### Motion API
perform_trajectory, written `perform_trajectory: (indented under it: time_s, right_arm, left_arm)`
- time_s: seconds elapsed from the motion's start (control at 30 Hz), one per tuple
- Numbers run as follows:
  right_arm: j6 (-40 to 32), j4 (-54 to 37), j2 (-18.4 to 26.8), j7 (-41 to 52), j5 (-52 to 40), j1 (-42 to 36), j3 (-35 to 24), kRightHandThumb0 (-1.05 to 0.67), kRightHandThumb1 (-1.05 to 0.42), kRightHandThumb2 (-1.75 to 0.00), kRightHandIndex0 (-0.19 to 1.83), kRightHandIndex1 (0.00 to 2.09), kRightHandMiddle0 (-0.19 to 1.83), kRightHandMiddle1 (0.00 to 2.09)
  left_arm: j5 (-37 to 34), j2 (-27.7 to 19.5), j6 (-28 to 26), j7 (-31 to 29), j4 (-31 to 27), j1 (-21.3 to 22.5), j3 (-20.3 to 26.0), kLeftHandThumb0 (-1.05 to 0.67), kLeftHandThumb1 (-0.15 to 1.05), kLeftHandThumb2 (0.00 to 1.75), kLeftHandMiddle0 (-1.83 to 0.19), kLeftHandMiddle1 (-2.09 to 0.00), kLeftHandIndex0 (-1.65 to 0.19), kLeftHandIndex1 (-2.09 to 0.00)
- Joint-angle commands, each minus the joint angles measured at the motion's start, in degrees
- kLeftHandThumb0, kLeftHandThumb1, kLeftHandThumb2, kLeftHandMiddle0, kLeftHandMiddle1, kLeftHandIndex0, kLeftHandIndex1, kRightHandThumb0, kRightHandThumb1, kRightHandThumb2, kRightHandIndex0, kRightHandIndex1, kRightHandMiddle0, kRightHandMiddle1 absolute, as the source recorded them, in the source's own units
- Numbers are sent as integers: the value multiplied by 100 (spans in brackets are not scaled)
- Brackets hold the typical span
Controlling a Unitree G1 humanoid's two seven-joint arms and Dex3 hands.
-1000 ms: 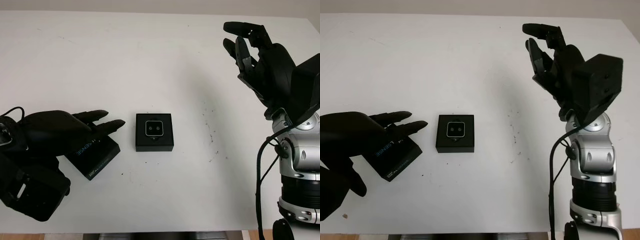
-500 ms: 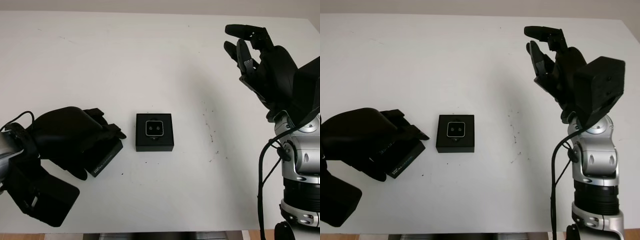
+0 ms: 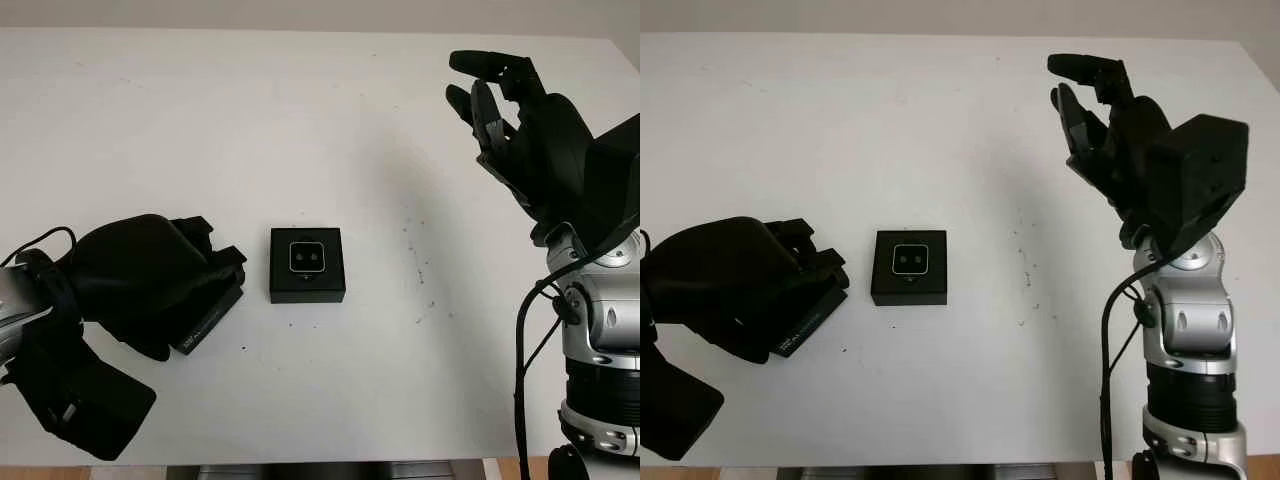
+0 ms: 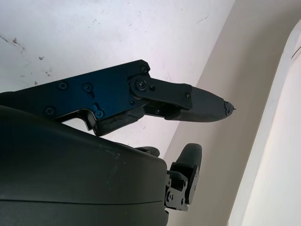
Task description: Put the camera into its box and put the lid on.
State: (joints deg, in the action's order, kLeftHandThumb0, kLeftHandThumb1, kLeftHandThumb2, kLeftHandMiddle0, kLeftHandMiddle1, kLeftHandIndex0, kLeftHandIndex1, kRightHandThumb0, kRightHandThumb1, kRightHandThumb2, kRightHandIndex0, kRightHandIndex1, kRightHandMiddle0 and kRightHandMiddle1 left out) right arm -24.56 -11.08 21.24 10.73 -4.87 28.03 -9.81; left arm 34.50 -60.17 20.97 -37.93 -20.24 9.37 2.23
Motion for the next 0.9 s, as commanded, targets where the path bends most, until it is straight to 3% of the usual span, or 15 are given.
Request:
perform_trajectory:
  time_s: [0.0, 0.1, 0.17, 0.27, 0.5, 0.67, 0.77, 0.87]
  right_arm:
    - [8, -142, -1, -24, -9, -57, -15, -67, -105, -59, 26, 10, -19, 106]
    - [29, -109, -17, -2, -49, -51, -14, -68, -105, -59, 25, 9, -19, 106]
    - [59, -96, -11, 7, -38, -50, 14, -67, -105, -59, 25, 9, -19, 105]
    - [68, -92, -29, 3, -35, -39, 50, -67, -105, -59, 24, 9, -19, 103]
    - [142, -98, -142, -56, 6, -68, 151, -64, -105, -61, 24, 9, -19, 109]
    - [108, -129, -191, -110, 24, -121, 166, -65, -105, -58, 23, 9, -19, 104]
    - [135, -111, -204, -140, 41, -149, 160, -63, -105, -59, 24, 10, -19, 107]
    - [129, -91, -225, -168, 55, -144, 166, -62, -105, -59, 26, 11, -19, 109]
  left_arm:
    - [-115, 18, -237, -225, -78, -28, 4, -45, 105, 45, -114, -209, -48, -209]
    - [-517, 5, -799, -679, -102, 216, 51, -40, 105, 39, -108, -209, -42, -209]
    - [-764, 27, -1246, -960, -107, 490, 66, -40, 105, 39, -93, -209, -39, -209]
    - [-1009, 121, -1965, -1216, -160, 941, 58, -43, 105, 41, -82, -209, -43, -209]
    - [-1028, 223, -3213, -1698, -566, 1906, -312, -39, 105, 35, -69, -209, -40, -209]
    - [-890, 359, -3359, -1589, -627, 2175, -541, -37, 105, 36, -74, -209, -41, -209]
    - [-722, 421, -3470, -1618, -721, 2361, -679, -35, 105, 35, -62, -209, -33, -209]
    - [-514, 493, -3623, -1726, -816, 2576, -883, -35, 105, 35, -69, -209, -36, -209]
